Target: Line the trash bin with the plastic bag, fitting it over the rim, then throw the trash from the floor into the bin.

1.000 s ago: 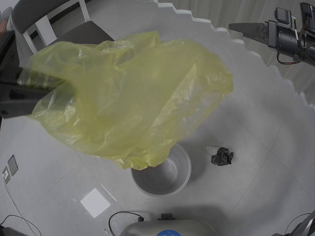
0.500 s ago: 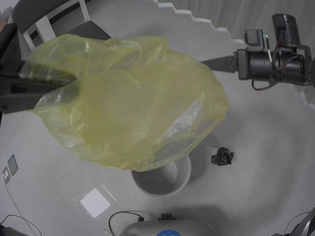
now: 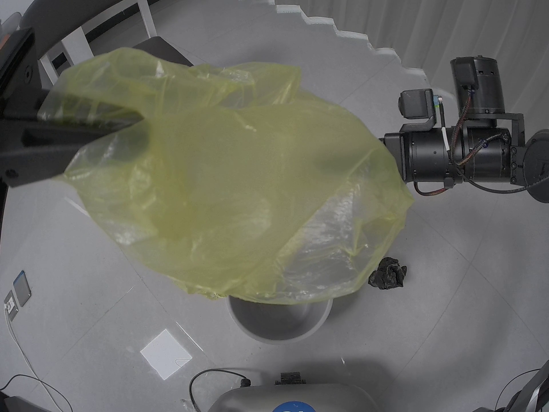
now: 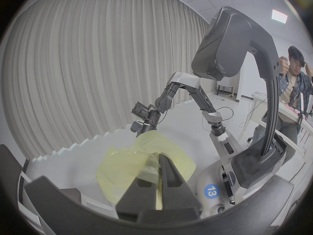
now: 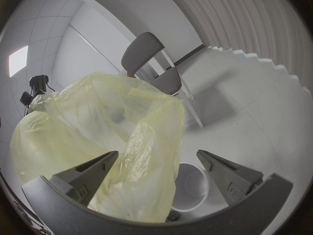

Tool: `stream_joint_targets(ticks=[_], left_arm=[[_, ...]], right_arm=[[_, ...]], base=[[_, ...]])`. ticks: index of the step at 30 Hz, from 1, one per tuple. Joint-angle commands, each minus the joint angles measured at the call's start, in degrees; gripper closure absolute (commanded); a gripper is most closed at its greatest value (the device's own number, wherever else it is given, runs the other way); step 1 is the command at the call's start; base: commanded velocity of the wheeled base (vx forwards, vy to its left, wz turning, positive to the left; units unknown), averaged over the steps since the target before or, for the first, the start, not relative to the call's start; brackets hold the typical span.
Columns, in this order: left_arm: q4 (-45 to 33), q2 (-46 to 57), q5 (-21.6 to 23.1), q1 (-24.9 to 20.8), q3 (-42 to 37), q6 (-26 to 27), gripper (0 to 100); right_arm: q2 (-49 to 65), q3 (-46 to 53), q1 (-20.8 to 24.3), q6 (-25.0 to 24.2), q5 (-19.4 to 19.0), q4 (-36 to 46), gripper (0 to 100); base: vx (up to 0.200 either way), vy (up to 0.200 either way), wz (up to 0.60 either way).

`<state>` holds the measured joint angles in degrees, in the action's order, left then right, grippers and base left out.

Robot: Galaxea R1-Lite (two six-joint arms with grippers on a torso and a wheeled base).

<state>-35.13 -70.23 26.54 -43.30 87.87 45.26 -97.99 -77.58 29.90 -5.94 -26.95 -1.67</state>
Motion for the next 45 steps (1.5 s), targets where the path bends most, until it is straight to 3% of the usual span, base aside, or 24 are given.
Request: stream_joint_targets(ticks=[1, 2, 9, 14, 16, 20, 23, 26, 29, 30, 31, 32, 34, 38, 45], left_arm=[[0.2, 0.0, 0.0, 0.0, -0.2, 0.0, 100], [0.2, 0.1, 0.0, 0.0, -0.3, 0.0, 100], [1.0, 0.0, -0.2, 0.0, -0.3, -0.1, 100], [3.1, -1.0, -4.1, 0.4, -0.3, -1.1, 100], [5.6, -2.0, -5.9, 1.3, -0.3, -5.2, 100], [11.0, -3.5, -8.5, 4.2, -0.5, -22.5, 100], [13.6, -4.0, -11.4, 4.3, -1.6, -30.5, 100], [18.2, -3.1, -18.2, 3.8, -7.4, -39.1, 100], [22.8, -1.1, -22.4, 3.6, -14.6, -43.7, 100], [26.8, 0.4, -23.6, 3.4, -21.2, -46.2, 100], [26.8, 0.4, -23.6, 3.4, -21.2, -46.2, 100], [32.9, 2.3, -23.8, 3.6, -29.9, -48.4, 100], [38.5, 3.1, -23.8, 3.7, -36.1, -49.5, 100], [46.2, 3.3, -23.9, 4.8, -43.7, -50.1, 100], [47.4, 0.9, -24.1, 5.7, -48.9, -54.2, 100]], right_arm=[[0.2, 0.4, 0.1, 0.2, 0.0, 0.0, 0], [0.3, 0.8, 0.1, 0.4, 0.0, -0.1, 100], [0.3, 0.9, 0.3, 0.2, 0.1, 0.5, 100], [1.2, 2.3, 0.3, 0.2, 0.3, 0.6, 100], [1.9, 3.8, 0.3, 0.2, 0.5, 0.3, 100], [4.1, 7.1, 0.0, 0.2, 1.0, -0.1, 100], [5.5, 9.3, -0.3, 0.1, 2.1, -0.1, 100], [6.5, 11.9, -0.5, 0.0, 4.4, -0.2, 100], [6.9, 13.9, -0.5, 0.0, 6.5, -0.4, 100], [7.4, 15.5, -0.6, -0.1, 7.8, -0.7, 100], [7.4, 15.5, -0.6, -0.1, 7.8, -0.7, 100], [8.1, 18.3, -0.7, -0.1, 8.4, -1.6, 100], [8.6, 21.0, -0.7, -0.1, 8.6, -3.1, 100], [8.1, 26.3, -1.3, -0.2, 9.8, -8.3, 100], [2.5, 33.1, -1.6, -0.3, 12.5, -17.0, 100]], base=[[0.000, 0.000, 0.00], [0.000, 0.000, 0.00], [0.000, 0.000, 0.00], [0.000, 0.000, 0.00], [0.000, 0.000, 0.00], [0.000, 0.000, 0.00], [0.000, 0.000, 0.00], [0.000, 0.000, 0.00], [0.000, 0.000, 0.00], [0.000, 0.000, 0.00], [0.000, 0.000, 0.00], [0.000, 0.000, 0.00], [0.000, 0.000, 0.00], [0.000, 0.000, 0.00], [0.000, 0.000, 0.00]])
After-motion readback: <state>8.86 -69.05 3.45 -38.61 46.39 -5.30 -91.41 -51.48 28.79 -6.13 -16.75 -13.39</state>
